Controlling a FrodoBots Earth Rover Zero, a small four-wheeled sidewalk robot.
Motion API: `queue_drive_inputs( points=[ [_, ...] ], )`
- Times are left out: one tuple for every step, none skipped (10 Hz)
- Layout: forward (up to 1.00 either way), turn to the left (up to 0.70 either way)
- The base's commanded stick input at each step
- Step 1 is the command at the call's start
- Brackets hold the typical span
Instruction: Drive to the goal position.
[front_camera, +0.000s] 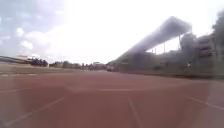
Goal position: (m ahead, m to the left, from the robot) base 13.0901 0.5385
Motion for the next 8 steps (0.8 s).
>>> queue_drive_inputs(
  points=[
    [0.70, 0.00],
    [0.70, 0.00],
    [0.70, 0.00],
    [0.70, 0.00],
    [0.70, 0.00],
    [0.70, 0.00],
    [0.70, 0.00],
    [0.70, 0.00]
  ],
)
